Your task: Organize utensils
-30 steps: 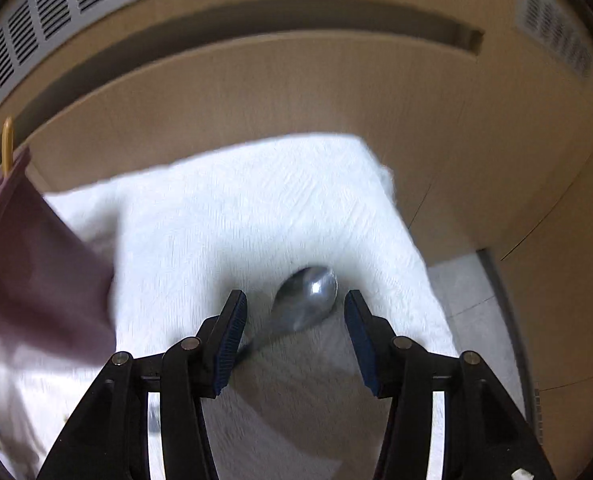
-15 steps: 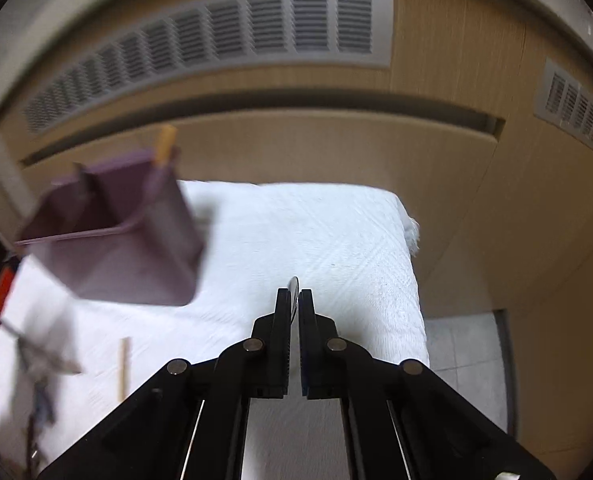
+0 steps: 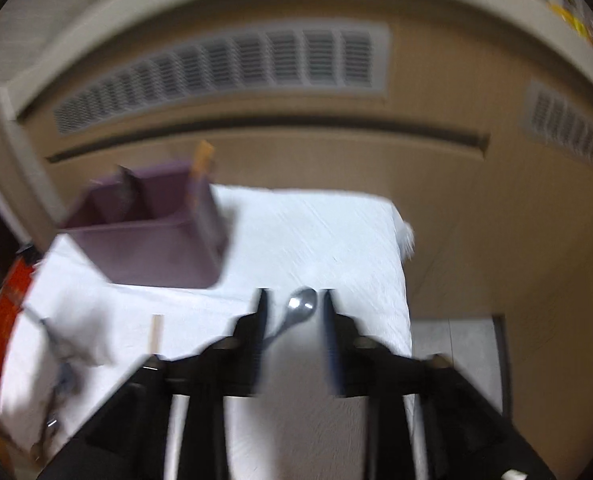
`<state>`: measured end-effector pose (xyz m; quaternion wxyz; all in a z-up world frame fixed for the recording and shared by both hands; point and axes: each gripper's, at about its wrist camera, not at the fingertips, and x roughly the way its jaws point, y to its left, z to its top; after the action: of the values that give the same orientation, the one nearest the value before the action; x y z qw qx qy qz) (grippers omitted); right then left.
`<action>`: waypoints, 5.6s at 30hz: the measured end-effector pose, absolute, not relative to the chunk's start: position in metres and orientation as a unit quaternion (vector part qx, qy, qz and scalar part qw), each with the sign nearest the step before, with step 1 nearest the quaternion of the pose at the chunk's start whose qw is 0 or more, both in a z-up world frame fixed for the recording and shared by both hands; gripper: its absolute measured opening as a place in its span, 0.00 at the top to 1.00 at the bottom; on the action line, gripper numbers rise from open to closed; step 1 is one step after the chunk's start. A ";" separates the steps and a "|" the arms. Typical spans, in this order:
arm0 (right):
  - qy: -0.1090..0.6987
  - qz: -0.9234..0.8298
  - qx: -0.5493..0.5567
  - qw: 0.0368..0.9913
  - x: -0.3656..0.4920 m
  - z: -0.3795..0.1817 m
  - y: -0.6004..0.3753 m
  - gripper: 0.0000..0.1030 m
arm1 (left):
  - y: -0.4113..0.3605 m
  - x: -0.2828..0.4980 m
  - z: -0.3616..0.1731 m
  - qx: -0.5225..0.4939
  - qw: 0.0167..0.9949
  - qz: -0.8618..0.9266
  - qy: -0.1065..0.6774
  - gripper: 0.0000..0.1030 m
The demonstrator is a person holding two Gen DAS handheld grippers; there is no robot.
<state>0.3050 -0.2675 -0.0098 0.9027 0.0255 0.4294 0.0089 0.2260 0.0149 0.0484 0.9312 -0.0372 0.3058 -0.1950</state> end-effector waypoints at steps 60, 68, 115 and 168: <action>0.321 0.162 -0.090 0.929 0.233 0.037 -0.188 0.74 | 0.016 0.261 -0.061 0.103 0.825 -0.163 0.531 0.76; 0.332 0.173 -0.091 0.923 0.233 0.027 -0.186 0.74 | 0.024 0.282 -0.079 0.078 0.807 -0.155 0.565 0.68; 0.182 0.122 -0.126 0.968 0.393 0.029 -0.133 0.74 | 0.004 0.394 0.044 -0.023 0.973 -0.122 0.196 0.68; 0.484 0.392 -0.181 0.761 0.157 -0.087 -0.013 0.85 | 0.091 0.219 -0.028 0.008 0.875 -0.155 0.459 0.41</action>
<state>0.1571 -0.0129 -0.0869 0.7615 -0.1813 0.4836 0.3917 0.2186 0.0914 -0.0276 0.8751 0.0082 0.4585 -0.1546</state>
